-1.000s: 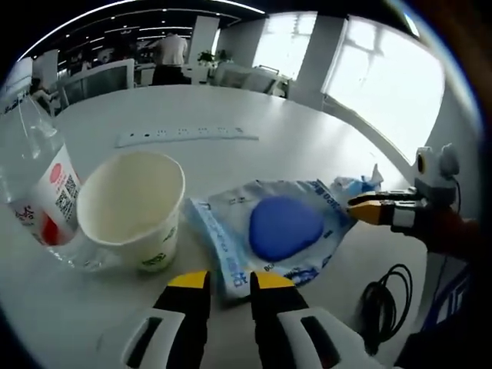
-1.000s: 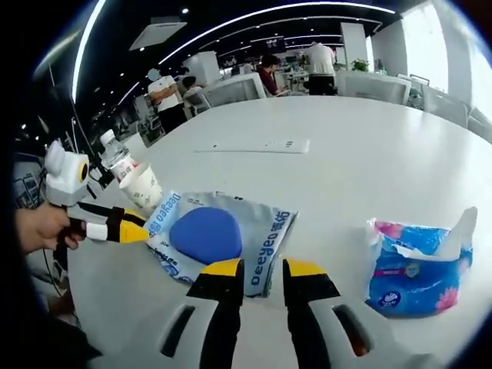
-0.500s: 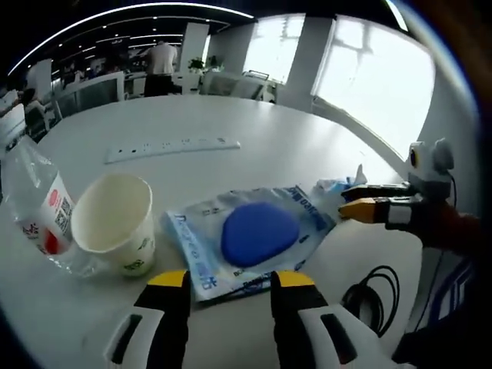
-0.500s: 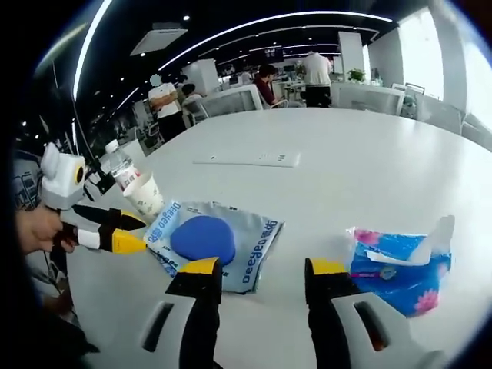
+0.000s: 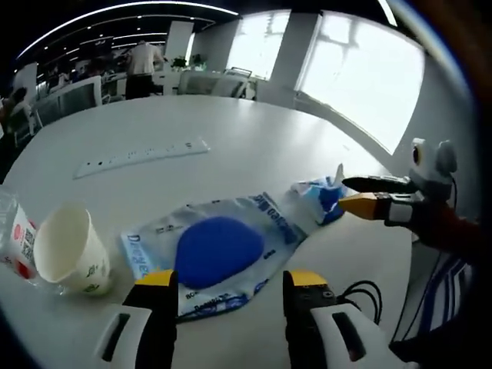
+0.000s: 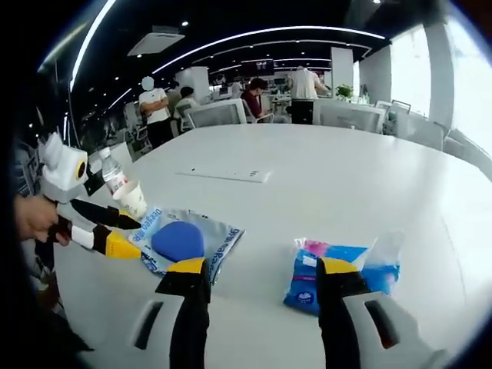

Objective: Arrange the tabletop items into an orderly group along one side of the table until the central work area is clear of visible clutter.

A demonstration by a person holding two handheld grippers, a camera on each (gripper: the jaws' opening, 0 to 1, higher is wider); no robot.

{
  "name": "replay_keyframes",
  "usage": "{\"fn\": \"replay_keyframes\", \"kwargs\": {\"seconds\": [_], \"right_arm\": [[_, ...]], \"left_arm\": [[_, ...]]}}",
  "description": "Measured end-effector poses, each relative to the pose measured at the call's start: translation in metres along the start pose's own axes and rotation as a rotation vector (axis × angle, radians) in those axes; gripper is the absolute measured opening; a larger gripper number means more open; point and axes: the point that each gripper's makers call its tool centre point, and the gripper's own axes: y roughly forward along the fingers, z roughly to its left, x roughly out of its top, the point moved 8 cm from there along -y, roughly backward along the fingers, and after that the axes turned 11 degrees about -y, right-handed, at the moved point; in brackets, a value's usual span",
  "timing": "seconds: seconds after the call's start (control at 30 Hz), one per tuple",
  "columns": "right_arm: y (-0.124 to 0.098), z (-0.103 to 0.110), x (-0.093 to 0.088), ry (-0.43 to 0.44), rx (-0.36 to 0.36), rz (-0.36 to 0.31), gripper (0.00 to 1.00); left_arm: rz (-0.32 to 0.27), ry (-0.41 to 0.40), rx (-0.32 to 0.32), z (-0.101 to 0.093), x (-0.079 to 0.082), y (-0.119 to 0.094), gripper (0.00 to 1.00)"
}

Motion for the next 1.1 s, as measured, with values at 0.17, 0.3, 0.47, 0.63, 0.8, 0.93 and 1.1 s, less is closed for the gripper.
{"fn": "replay_keyframes", "kwargs": {"seconds": [0.17,0.3,0.47,0.63,0.8,0.93,1.1], "right_arm": [[-0.009,-0.019,-0.005,0.010,-0.053,-0.004,0.52],[-0.013,-0.036,-0.009,0.024,-0.085,0.002,0.52],[-0.017,-0.049,-0.014,0.037,-0.112,0.011,0.52],[-0.022,-0.061,-0.020,0.057,-0.137,0.023,0.53],[-0.023,-0.069,-0.034,0.072,-0.154,0.051,0.54],[-0.025,-0.078,-0.042,0.100,-0.175,0.079,0.54],[-0.028,-0.089,-0.049,0.112,-0.208,0.097,0.51]], "left_arm": [[0.004,0.030,-0.039,-0.019,0.008,0.007,0.55],[0.004,0.048,-0.070,-0.033,0.013,0.014,0.55],[0.016,0.070,-0.106,-0.049,0.019,0.025,0.55],[0.036,0.096,-0.149,-0.066,0.023,0.037,0.56],[0.061,0.120,-0.185,-0.080,0.024,0.049,0.56],[0.068,0.118,-0.226,-0.092,0.025,0.058,0.58],[0.075,0.142,-0.264,-0.107,0.026,0.069,0.55]]}}
